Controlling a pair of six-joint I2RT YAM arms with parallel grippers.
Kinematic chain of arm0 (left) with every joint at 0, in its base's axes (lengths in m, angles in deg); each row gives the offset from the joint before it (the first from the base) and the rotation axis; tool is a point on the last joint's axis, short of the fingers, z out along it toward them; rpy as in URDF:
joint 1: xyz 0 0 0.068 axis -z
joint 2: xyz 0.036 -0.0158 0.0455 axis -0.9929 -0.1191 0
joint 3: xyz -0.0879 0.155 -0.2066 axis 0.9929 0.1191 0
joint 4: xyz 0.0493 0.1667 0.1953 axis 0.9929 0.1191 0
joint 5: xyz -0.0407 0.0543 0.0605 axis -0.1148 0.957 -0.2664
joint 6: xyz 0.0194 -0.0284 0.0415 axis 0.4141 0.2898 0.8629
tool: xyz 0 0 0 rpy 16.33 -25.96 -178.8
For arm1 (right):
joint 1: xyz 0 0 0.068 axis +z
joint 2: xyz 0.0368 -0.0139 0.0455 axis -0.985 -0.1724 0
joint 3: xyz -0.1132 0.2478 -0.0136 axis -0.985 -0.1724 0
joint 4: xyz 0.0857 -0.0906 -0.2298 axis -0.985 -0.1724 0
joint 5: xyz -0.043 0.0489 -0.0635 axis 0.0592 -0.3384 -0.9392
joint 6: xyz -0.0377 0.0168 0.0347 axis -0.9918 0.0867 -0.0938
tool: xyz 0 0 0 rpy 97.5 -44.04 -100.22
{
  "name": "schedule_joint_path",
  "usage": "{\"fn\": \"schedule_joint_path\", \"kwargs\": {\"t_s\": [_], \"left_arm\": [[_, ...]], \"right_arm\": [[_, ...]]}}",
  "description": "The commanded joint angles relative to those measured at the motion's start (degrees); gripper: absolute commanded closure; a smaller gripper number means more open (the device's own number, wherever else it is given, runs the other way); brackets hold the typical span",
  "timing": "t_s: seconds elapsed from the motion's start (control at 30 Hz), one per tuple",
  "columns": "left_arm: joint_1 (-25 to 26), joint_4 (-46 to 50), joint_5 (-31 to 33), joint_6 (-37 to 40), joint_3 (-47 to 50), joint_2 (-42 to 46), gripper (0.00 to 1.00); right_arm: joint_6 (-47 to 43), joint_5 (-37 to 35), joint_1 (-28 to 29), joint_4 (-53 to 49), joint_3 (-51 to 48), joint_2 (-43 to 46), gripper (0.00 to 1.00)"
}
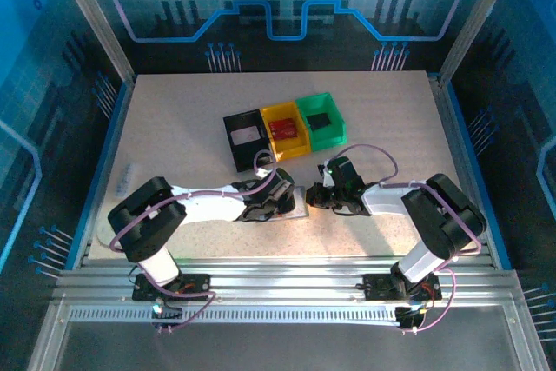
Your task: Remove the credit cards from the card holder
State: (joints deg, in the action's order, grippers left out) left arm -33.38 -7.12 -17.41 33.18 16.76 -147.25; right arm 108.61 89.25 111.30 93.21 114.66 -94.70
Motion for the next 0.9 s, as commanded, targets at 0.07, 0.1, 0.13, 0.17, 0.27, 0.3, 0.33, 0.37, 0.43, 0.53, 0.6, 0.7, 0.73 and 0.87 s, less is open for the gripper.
{"fn": "schedule_joint_path", "kwargs": {"t_s": [0.07,0.1,0.13,0.17,0.27,0.3,0.33,0.37,0.43,0.53,0.6,0.7,0.73,0.87], "left_arm": [[0.3,3.7,1.3,1.7,-1.9,-0.9,0.72],[0.2,4.2,1.7,2.1,-2.3,-0.7,0.72],[0.2,4.7,2.0,2.3,-2.4,-0.5,0.71],[0.2,4.8,2.2,2.4,-2.4,-0.3,0.71],[0.3,4.5,2.0,2.3,-2.1,-0.4,0.71],[0.2,4.3,1.7,2.1,-2.1,-0.5,0.71],[0.2,3.8,1.3,1.7,-1.8,-0.7,0.71],[0.2,3.2,1.1,1.5,-1.5,-0.8,0.71],[0.2,2.4,0.9,1.0,-1.2,-1.0,0.71],[0.2,2.1,0.7,0.9,-1.5,-1.3,0.71],[0.2,1.9,0.6,1.0,-1.6,-1.3,0.71],[0.2,1.5,0.5,1.1,-1.8,-1.4,0.72],[0.2,1.5,0.5,1.1,-1.9,-1.5,0.72],[0.2,1.2,0.4,1.1,-2.0,-2.1,0.74]], "right_arm": [[-0.4,-1.7,1.5,-10.0,-2.5,-2.5,1.00],[-0.4,-1.8,1.5,-10.0,-2.5,-2.5,1.00],[-0.4,-1.8,1.5,-10.0,-2.5,-2.4,1.00],[-0.4,-1.8,1.6,-10.0,-2.6,-2.3,1.00],[-0.4,-1.8,1.5,-9.9,-2.7,-2.5,1.00],[-0.3,-1.9,1.6,-9.7,-2.6,-2.5,1.00],[-0.3,-1.7,1.6,-9.6,-2.7,-2.6,1.00],[-0.2,-1.7,1.5,-9.5,-2.7,-2.6,1.00],[-0.2,-1.7,1.6,-9.3,-2.7,-2.8,1.00],[-0.2,-1.6,1.6,-9.3,-2.8,-2.8,1.00],[-0.1,-1.6,1.7,-9.3,-2.8,-2.8,1.00],[0.0,-1.6,1.8,-9.1,-3.0,-2.9,1.00],[0.1,-1.6,1.8,-9.0,-2.9,-3.0,1.00],[0.2,-1.6,2.0,-8.7,-3.2,-3.1,1.00]]}}
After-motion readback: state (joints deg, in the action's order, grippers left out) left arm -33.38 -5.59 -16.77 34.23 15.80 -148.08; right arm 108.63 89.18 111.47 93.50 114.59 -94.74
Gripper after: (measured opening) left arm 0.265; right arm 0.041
